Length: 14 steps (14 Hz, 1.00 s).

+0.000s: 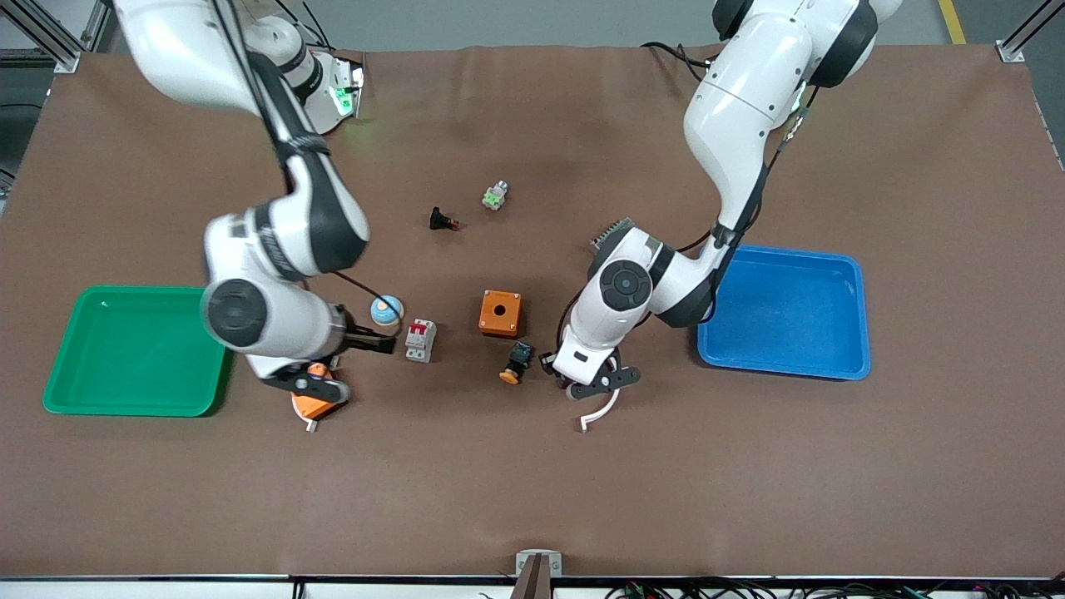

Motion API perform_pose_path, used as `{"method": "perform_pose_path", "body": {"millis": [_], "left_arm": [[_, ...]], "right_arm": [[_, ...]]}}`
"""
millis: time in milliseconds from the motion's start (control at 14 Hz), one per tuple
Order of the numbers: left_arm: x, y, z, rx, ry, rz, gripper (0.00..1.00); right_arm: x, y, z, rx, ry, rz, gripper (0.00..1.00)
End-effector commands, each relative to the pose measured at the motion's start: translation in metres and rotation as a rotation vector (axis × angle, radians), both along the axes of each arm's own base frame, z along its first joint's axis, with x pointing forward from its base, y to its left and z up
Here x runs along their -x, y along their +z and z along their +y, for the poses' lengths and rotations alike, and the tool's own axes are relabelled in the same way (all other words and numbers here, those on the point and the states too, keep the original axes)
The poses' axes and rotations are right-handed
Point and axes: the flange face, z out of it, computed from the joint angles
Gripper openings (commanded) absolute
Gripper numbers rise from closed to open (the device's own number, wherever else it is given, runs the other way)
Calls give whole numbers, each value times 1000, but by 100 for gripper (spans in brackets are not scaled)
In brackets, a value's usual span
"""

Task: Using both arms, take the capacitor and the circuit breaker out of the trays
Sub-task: 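Set the breaker beside the blue ball with the right gripper and release, then set the capacitor inside the white arc with the left gripper while the right gripper retracts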

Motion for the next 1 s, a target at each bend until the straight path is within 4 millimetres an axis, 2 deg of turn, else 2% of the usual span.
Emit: {"method": "perform_pose_path", "body": {"millis": [0,143,214,286,357,429,500,643,714,929], "left_arm": [[-6,3,-1,7,2,-21,56],[-9,12,1,8,-2,-34,58],[-11,19,3,2,-9,-44,62],[-13,31,4,-10,-23,-65,71],[-14,42,6,-29,-41,-87,77],[-20,53,18,-62,-46,-91,82],[-27,74,34,-94,-46,-85,84],[-37,116,64,-126,-58,-68,100],[-41,134,81,-142,-72,-53,100],[-45,192,133,-179,-116,-22,100]], "right_arm": [[-1,63,-49,25,14,-5,100],[6,100,-96,29,99,-25,100],[7,121,-132,13,95,-47,100],[13,138,-159,-3,122,-67,100],[21,152,-178,-16,154,-83,100],[31,164,-197,-24,162,-102,100],[40,179,-208,-27,180,-122,100],[55,197,-223,-19,266,-149,100],[62,201,-237,-21,258,-163,100],[94,202,-243,-22,259,-230,100]]}}
